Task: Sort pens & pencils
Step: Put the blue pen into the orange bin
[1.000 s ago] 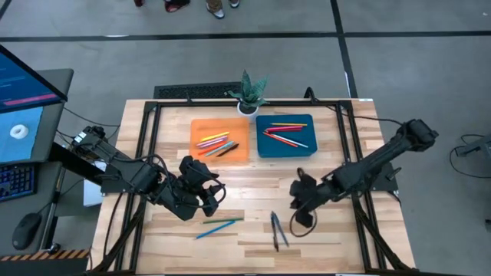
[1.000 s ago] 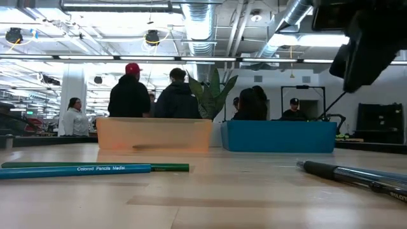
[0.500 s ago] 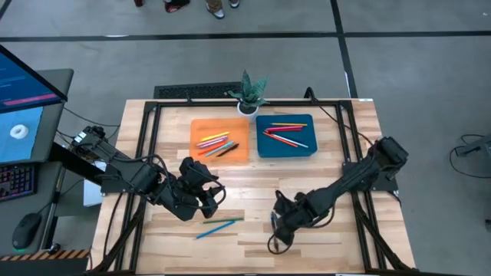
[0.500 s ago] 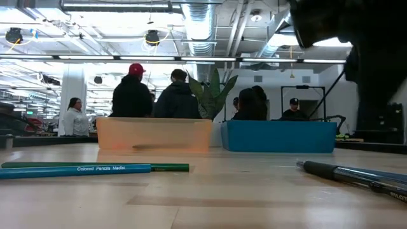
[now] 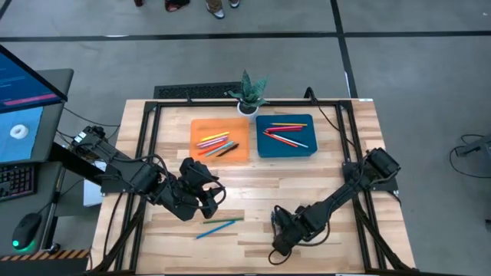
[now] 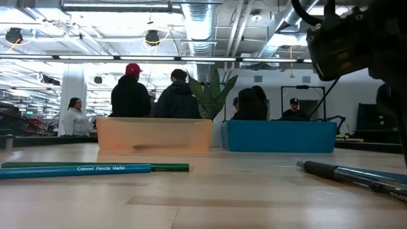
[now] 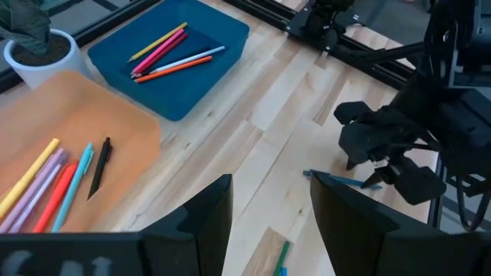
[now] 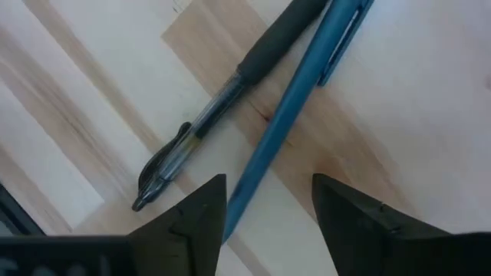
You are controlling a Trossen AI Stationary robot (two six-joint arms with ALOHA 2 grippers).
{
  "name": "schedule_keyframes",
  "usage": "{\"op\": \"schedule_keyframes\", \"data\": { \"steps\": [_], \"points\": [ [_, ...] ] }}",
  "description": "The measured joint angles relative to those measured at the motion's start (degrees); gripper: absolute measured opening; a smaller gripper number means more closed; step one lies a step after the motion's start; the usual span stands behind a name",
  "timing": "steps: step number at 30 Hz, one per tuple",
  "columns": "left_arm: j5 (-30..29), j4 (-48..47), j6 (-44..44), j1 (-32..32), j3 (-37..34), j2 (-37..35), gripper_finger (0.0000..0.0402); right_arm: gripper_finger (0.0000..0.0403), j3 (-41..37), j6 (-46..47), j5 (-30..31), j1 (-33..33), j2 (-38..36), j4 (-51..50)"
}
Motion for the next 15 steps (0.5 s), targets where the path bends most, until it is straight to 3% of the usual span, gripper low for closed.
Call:
{"op": "schedule_keyframes", "data": {
  "steps": [6,15],
  "points": [
    [0.02,-0.08,0.02,0.02,0.00,0.00,0.0167,0.0200,0.28,0.71,0.39,-0.42,1.47,-1.37],
    [0.58,-0.45,0.57,0.02,0.00,0.00,0.0167,0.0140,0.48,-1.48,-1.11,-1.38,2.12,-5.81]
  ]
}}
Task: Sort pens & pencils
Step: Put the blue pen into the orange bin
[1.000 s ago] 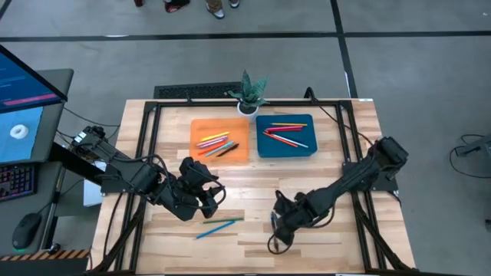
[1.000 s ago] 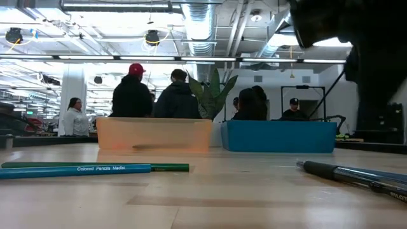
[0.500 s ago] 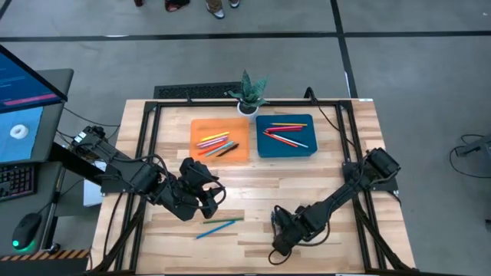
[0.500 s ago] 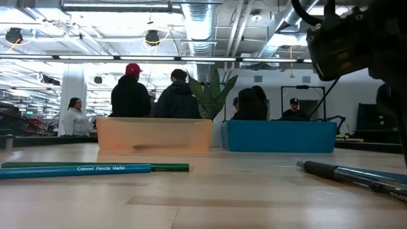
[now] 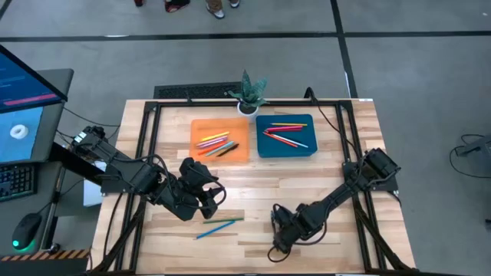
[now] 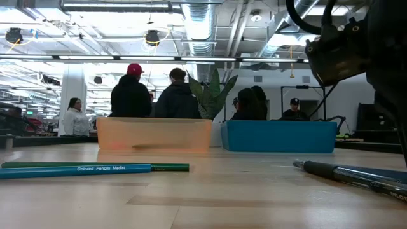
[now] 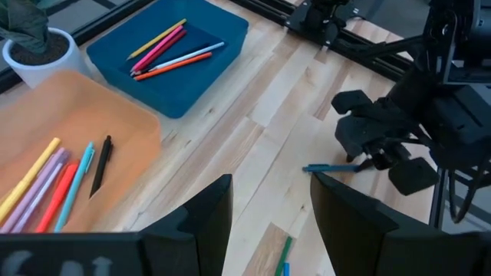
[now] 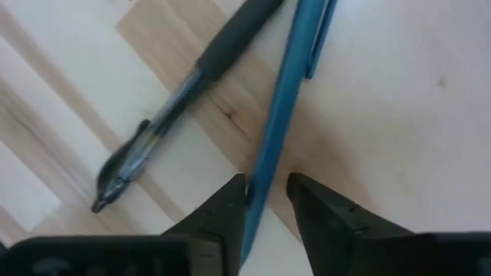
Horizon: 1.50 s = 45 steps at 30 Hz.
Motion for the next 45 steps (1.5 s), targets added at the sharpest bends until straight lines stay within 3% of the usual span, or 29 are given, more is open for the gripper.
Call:
{"op": "schedule_keyframes", "data": {
  "steps": [10,15,17,25,32,38,42,45],
  "points": [
    [-0.03,-0.08,2.03,0.00,0.00,0.00,0.0167,0.0096,-0.13,-4.36,-2.67,-0.51,-0.21,-3.41],
    [-0.63,-0.07,2.23,0.02,0.00,0.00,0.0167,0.0025,-0.13,-7.35,-2.69,-0.48,-0.37,-3.48],
    [-0.63,-0.07,2.23,0.02,0.00,0.00,0.0167,0.0016,-0.13,-8.16,-2.76,-0.81,-0.39,-3.48],
    [-1.52,0.05,2.21,0.02,0.00,0.02,0.0167,0.0015,0.53,-10.87,-2.27,-1.53,-1.94,-4.96],
    [-1.81,0.26,2.23,0.02,0.00,0.04,0.0167,0.0014,0.23,-10.85,2.98,-3.15,-7.75,-12.01],
    [-4.65,0.58,2.14,0.02,0.02,0.07,0.0167,0.0003,0.46,-11.84,8.00,-3.45,-13.82,-10.93],
    [-4.64,1.81,2.14,0.02,0.02,0.07,0.0167,0.0036,0.49,-14.21,10.52,-3.96,-16.20,-13.12],
    [-4.66,2.56,2.52,0.02,0.02,0.07,0.0167,0.0081,0.52,-19.37,6.15,-4.99,-14.34,-14.26]
  ]
}}
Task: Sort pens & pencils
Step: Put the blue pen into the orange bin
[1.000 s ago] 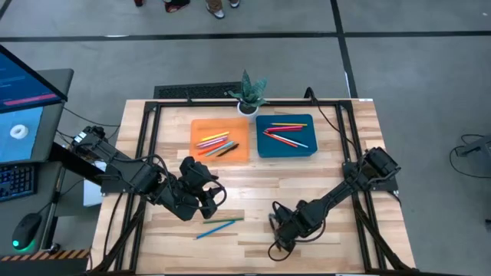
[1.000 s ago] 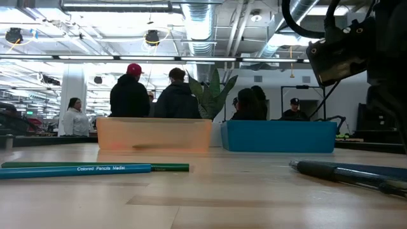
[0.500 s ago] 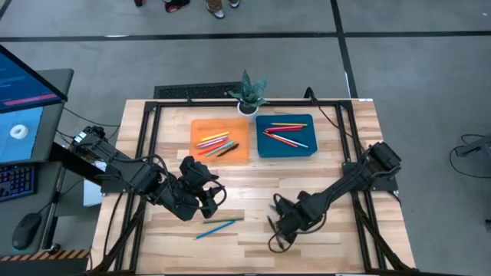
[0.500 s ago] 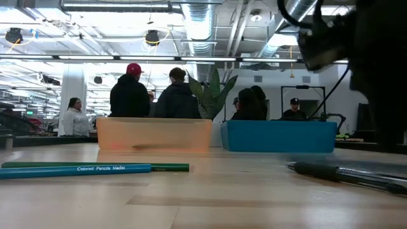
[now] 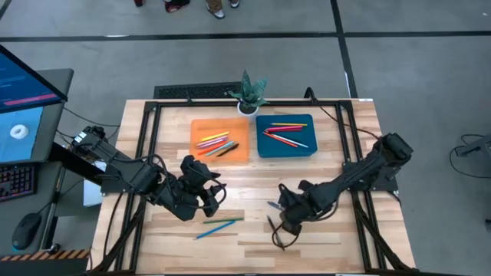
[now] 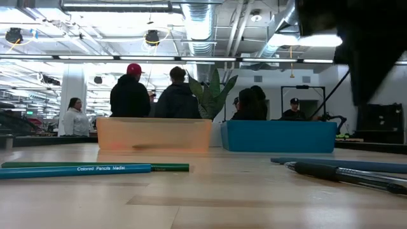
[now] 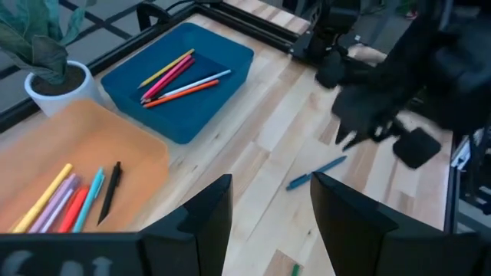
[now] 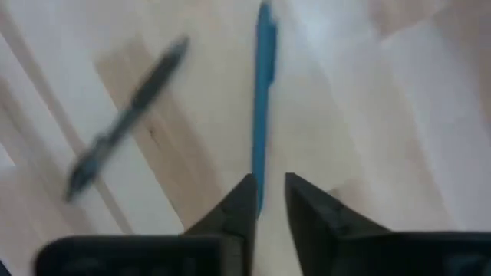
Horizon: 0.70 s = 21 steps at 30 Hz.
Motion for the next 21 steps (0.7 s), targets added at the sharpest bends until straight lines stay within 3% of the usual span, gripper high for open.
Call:
{"op": "schedule_keyframes", "data": {
  "steps": [4,8,12,16,21],
  "points": [
    [0.01,0.99,0.52,0.00,0.00,0.04,0.0167,0.0145,0.02,-4.91,-7.39,-1.37,4.85,2.38],
    [0.02,0.96,0.32,0.00,0.00,0.04,0.0167,0.0187,0.00,-6.52,-8.06,-2.33,9.18,3.29],
    [0.16,0.93,0.30,0.00,0.00,0.04,0.0167,0.0200,0.07,-8.39,-7.98,-3.40,11.14,5.66],
    [0.19,0.89,0.28,0.00,0.00,0.04,0.0167,0.0177,0.15,-8.95,-8.05,-4.50,12.47,4.76],
    [0.20,0.58,0.38,0.00,0.00,0.07,0.0167,0.0076,0.37,-9.12,-8.83,-4.77,13.63,4.18]
  ]
}}
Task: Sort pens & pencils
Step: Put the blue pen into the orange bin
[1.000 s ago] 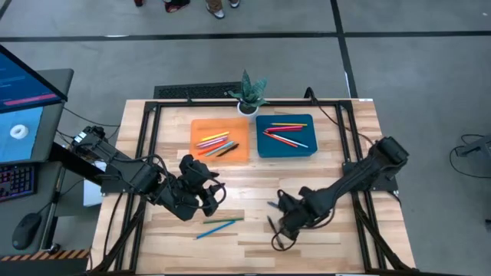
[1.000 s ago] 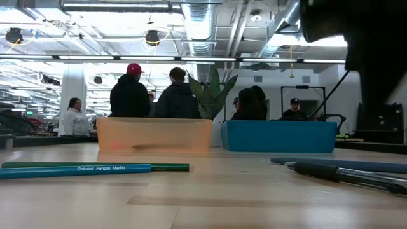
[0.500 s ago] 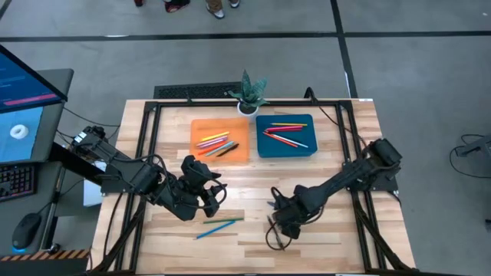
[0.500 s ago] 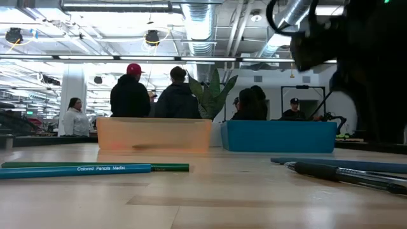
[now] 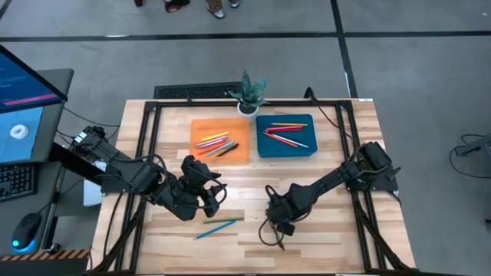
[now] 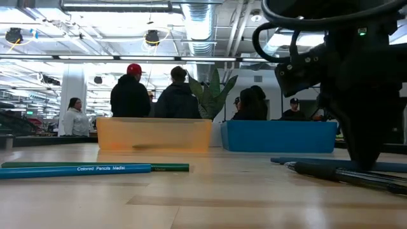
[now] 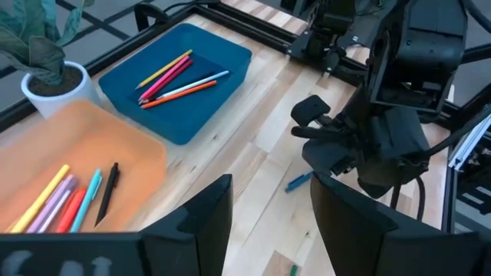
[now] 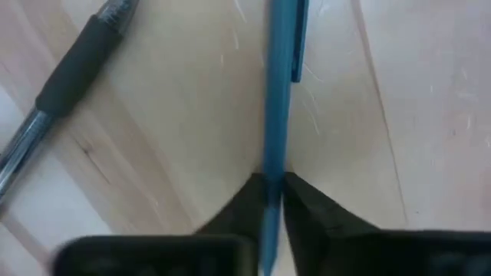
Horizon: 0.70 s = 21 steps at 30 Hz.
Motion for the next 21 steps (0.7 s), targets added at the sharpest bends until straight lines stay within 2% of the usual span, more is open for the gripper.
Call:
{"op": "schedule_keyframes", "data": {
  "steps": [2,4,8,14,21],
  "points": [
    [0.00,-0.09,0.09,0.00,0.00,0.00,0.0167,0.0031,-0.02,-0.22,-0.57,-0.02,0.19,-0.06],
    [0.00,-0.31,0.14,-0.02,0.00,0.00,0.0167,0.0016,-0.01,-0.22,-0.70,-0.02,0.20,-0.15],
    [0.00,-0.31,0.57,-0.01,0.00,0.00,0.0167,0.0026,-0.09,0.16,-0.74,-0.02,-0.36,-0.44],
    [-0.04,-0.28,0.60,-0.02,0.00,0.00,0.0167,0.0003,-0.51,0.69,0.20,-0.52,-4.26,-1.24],
    [-1.18,-0.04,0.57,-0.02,0.00,0.00,0.0167,0.0006,-0.44,3.35,5.04,-0.84,-10.89,-2.25]
  ]
}}
